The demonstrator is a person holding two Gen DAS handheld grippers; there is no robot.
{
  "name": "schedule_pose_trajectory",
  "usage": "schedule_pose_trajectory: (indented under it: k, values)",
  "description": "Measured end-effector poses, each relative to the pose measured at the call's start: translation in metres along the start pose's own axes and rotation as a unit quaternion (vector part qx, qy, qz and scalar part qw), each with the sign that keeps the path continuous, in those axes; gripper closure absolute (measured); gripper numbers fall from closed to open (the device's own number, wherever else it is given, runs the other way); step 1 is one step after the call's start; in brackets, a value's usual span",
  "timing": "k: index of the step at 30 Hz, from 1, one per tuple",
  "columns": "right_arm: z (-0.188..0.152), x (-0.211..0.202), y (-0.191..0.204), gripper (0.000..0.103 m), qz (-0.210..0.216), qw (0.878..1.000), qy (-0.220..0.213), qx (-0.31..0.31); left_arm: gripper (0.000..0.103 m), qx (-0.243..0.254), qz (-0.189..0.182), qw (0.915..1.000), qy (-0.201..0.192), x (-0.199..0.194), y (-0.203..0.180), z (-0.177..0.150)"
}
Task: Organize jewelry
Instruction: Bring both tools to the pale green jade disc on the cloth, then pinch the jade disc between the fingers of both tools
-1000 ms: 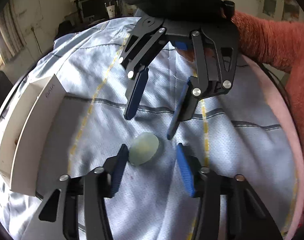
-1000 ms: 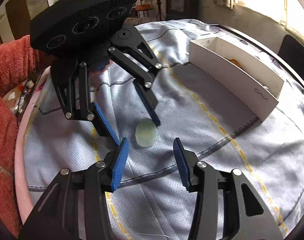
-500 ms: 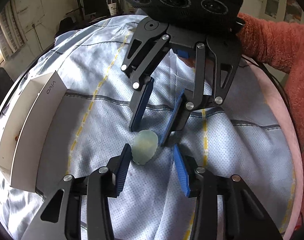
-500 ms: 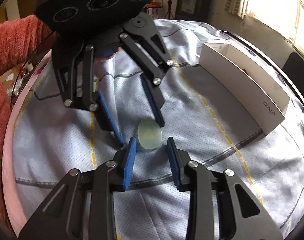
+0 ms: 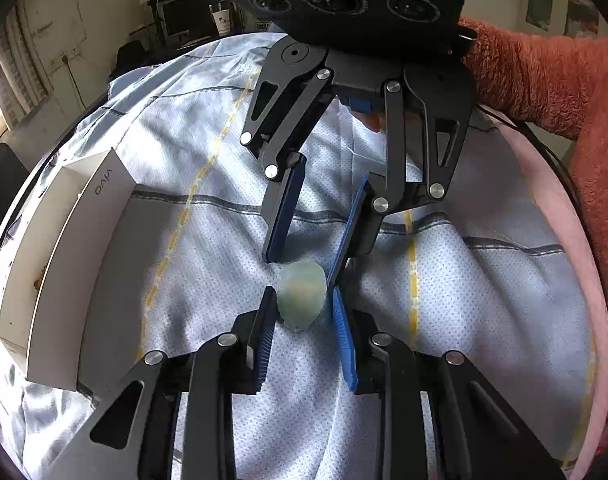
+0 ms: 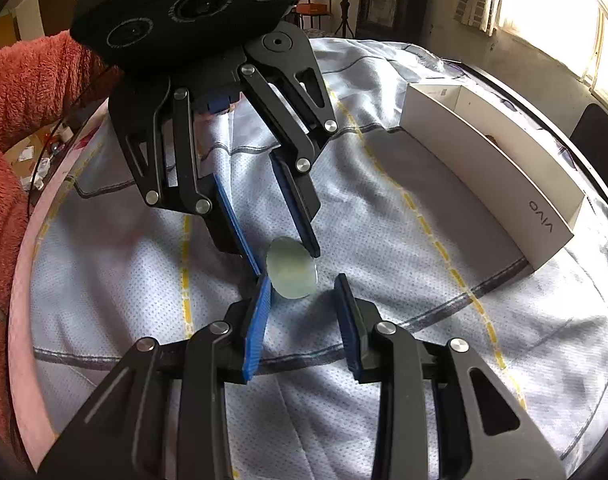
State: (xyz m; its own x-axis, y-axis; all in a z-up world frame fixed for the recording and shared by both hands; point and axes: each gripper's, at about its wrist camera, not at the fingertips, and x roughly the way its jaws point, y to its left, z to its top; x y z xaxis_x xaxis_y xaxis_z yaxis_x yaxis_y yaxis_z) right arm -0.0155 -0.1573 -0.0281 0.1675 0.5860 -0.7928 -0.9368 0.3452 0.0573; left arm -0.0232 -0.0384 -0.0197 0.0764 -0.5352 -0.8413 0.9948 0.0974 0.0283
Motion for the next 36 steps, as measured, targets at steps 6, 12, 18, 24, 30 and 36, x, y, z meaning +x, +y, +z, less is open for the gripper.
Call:
schedule_pose_trajectory:
  k: [6,12,18,24,30,36]
  values:
    - [0.001,0.0,0.001,0.07,0.005,1.0,0.007,-0.014,0.075,-0.005,0.003,1.0,0.0,-0.001,-0.003,-0.002]
    - [0.003,0.002,0.005,0.069,0.006,0.999,0.008,-0.04,0.075,0.007,0.006,1.0,0.004,-0.003,-0.004,-0.005]
    - [0.005,0.003,0.011,0.081,0.011,0.999,0.011,-0.052,0.075,0.002,0.001,1.0,0.001,-0.003,-0.002,-0.005]
    - [0.008,0.001,0.016,0.087,-0.003,0.999,0.017,-0.033,0.078,-0.001,0.01,0.9999,0.009,-0.003,-0.004,-0.002]
    - [0.012,-0.006,0.021,0.103,-0.029,0.999,0.023,-0.034,0.093,0.011,0.018,0.9996,0.019,-0.001,-0.014,0.003]
    - [0.006,0.001,0.018,0.102,-0.028,0.999,0.02,-0.032,0.092,0.003,0.014,0.9998,0.016,-0.001,-0.012,0.001]
